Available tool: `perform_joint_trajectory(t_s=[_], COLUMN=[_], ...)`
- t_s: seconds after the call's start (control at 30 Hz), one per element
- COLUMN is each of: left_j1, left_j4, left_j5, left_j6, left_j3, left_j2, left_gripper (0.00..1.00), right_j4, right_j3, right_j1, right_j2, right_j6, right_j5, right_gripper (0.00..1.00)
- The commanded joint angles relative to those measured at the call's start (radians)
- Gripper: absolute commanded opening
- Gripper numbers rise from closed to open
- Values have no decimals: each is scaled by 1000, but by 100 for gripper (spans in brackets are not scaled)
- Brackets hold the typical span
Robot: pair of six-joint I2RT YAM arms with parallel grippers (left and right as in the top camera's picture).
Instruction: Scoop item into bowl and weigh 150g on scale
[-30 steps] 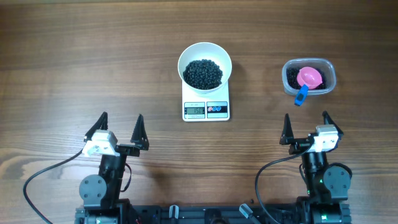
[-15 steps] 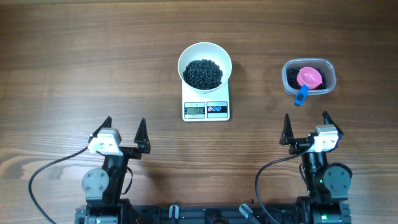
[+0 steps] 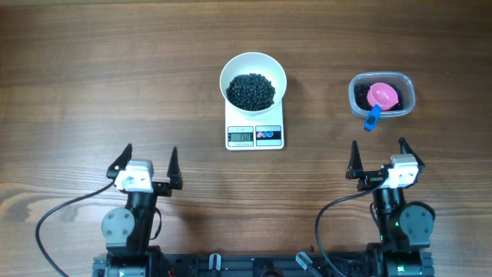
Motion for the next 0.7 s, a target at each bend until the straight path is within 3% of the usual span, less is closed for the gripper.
perform_joint_trajectory(t_s=[0.0, 0.67], left_j1=[21, 2], left_j4=[-7, -10], left_j5=[-80, -64], left_j6=[-55, -47], left_j3=[-7, -7], left_j2=[-11, -11], left_gripper=[100, 100], right_j4=[2, 2], right_j3=[-2, -2], right_j1=[6, 6], right_j2=[-14, -14], right_j6=[12, 13], right_j5=[-10, -10], right_gripper=[100, 100])
